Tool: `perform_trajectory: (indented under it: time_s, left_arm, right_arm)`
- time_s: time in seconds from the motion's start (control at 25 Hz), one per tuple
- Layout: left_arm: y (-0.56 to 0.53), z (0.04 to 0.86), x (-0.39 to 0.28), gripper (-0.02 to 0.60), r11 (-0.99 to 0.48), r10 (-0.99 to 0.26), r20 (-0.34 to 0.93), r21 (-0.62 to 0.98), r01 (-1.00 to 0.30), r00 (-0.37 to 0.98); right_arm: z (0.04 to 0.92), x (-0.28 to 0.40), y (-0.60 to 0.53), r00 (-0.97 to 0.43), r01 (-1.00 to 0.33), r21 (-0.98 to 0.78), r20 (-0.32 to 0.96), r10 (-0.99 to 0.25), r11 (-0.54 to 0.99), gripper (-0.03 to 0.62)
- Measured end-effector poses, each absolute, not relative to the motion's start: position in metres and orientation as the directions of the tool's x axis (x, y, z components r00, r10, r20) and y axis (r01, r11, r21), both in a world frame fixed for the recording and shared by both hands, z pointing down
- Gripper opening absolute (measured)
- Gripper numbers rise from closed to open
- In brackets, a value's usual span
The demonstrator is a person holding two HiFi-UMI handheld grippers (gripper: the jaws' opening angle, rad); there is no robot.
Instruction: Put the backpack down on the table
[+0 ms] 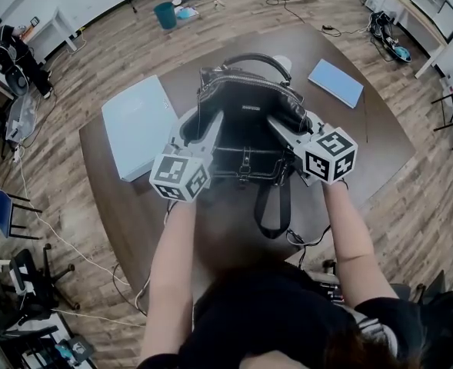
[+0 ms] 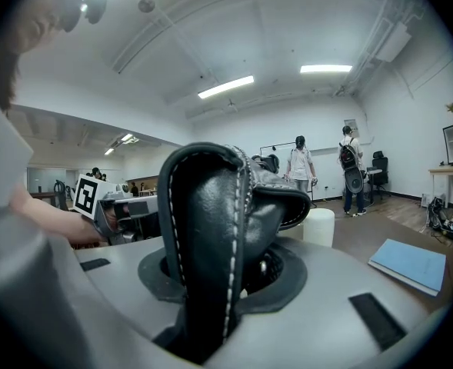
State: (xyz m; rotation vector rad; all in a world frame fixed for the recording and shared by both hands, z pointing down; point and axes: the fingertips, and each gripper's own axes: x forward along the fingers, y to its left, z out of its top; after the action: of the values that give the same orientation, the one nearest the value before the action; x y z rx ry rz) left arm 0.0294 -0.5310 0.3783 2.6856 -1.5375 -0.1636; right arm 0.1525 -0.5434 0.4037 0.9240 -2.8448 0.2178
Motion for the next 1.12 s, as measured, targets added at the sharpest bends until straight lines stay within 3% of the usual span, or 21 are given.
perform_trajectory:
  time_s: [0.44, 0.72, 1.12]
  left_arm:
    - [-0.527, 0.376, 0.029, 0.165, -0.498, -0.865, 0.005, 0.110, -0.860, 0.501]
    - [-0.516, 0.378, 0.026, 0.214, -0.515, -0.855, 0.008, 0.121, -0.849, 0.519]
    - [-0.478, 0.368, 0.015, 0.230, -0.532, -0.845, -0.005, 0.118, -0.839, 0.535]
  right_arm:
    - [0.400, 0.161, -0.533, -0.781, -0.598, -0.021, 0.242, -0.576, 0.802, 0.242]
    - [0.396, 0.181, -0.522, -0.733, -0.664, -0.040, 0.229, -0.640, 0.747, 0.258]
    - [0.371, 0.215, -0.495, -0.624, -0.778, -0.042, 0.169, -0.763, 0.627, 0.262]
